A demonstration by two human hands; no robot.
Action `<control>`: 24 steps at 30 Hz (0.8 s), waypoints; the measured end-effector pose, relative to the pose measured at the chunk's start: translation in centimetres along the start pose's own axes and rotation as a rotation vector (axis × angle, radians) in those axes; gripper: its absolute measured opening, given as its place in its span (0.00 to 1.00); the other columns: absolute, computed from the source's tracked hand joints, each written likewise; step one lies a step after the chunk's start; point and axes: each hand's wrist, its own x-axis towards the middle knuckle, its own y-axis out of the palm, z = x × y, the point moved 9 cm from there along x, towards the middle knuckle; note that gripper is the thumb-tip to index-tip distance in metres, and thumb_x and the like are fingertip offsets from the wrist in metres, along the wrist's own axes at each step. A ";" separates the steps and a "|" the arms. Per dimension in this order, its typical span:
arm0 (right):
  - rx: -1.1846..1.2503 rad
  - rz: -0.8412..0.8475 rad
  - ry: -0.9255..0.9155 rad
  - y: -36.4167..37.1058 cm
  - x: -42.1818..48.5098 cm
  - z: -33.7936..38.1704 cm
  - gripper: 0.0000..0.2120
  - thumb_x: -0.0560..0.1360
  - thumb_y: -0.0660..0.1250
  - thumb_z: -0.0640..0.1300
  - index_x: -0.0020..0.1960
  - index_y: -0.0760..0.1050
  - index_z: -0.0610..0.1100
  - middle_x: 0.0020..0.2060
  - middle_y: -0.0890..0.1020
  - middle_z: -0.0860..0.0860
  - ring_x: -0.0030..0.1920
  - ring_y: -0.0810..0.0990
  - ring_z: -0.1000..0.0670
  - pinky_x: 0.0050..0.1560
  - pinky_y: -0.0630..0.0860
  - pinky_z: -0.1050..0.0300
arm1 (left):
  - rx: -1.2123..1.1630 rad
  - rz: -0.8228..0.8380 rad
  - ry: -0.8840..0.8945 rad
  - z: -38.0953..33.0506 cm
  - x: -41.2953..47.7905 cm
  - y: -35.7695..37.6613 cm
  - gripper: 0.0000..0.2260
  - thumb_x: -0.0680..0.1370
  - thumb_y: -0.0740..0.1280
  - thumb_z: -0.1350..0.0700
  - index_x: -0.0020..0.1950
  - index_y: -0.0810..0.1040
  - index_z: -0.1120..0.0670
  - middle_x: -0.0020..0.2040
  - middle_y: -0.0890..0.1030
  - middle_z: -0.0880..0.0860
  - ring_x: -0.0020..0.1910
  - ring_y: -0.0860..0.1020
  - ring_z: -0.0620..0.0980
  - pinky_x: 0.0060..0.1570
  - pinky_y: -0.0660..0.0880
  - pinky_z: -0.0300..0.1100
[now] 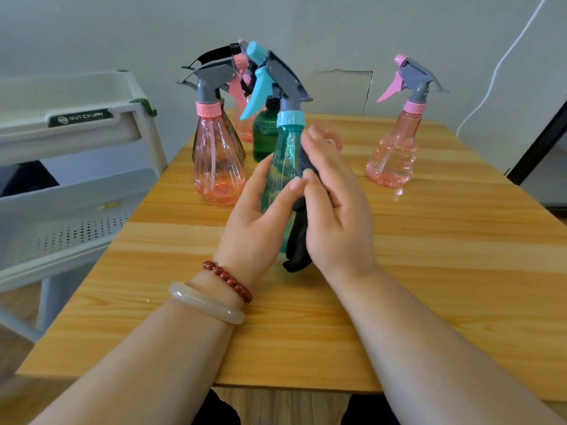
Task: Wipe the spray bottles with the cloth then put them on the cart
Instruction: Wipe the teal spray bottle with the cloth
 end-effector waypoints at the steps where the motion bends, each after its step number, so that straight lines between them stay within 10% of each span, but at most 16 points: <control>1: 0.016 0.009 0.029 0.1 0.1 -0.3 0.20 0.81 0.56 0.38 0.72 0.69 0.39 0.71 0.70 0.51 0.74 0.65 0.57 0.72 0.61 0.65 | -0.010 -0.018 -0.002 0.2 0.0 -0.4 0.21 0.80 0.65 0.48 0.73 0.69 0.47 0.64 0.79 0.42 0.65 0.75 0.38 0.67 0.72 0.42; 6: 0.414 0.001 0.477 0.6 -0.3 -4.6 0.18 0.82 0.56 0.43 0.69 0.74 0.42 0.62 0.81 0.51 0.62 0.78 0.56 0.60 0.75 0.60 | -0.052 -0.062 -0.024 0.4 0.0 -0.9 0.20 0.81 0.63 0.51 0.73 0.70 0.50 0.66 0.79 0.46 0.67 0.75 0.42 0.69 0.71 0.49; 12: -0.120 0.042 -0.080 0.4 -0.3 0.6 0.18 0.83 0.56 0.42 0.71 0.71 0.38 0.69 0.70 0.52 0.73 0.66 0.54 0.73 0.60 0.64 | -0.009 -0.064 -0.053 0.6 0.0 -0.8 0.17 0.84 0.61 0.54 0.73 0.71 0.49 0.65 0.78 0.42 0.66 0.74 0.37 0.70 0.70 0.45; 18: -0.232 -0.307 0.290 -3.9 0.2 -2.2 0.16 0.84 0.53 0.51 0.40 0.69 0.50 0.34 0.74 0.55 0.37 0.73 0.64 0.37 0.65 0.72 | 0.047 -0.134 -0.112 1.7 0.3 -1.6 0.31 0.73 0.63 0.36 0.75 0.69 0.44 0.69 0.75 0.40 0.69 0.71 0.38 0.71 0.69 0.47; 24: 0.113 -0.462 0.588 -5.9 -0.3 -5.5 0.20 0.83 0.55 0.47 0.74 0.65 0.49 0.70 0.67 0.49 0.66 0.68 0.53 0.52 0.64 0.69 | 0.020 -0.137 -0.135 2.0 0.0 -1.5 0.30 0.72 0.65 0.36 0.73 0.70 0.42 0.67 0.76 0.41 0.67 0.74 0.40 0.68 0.72 0.50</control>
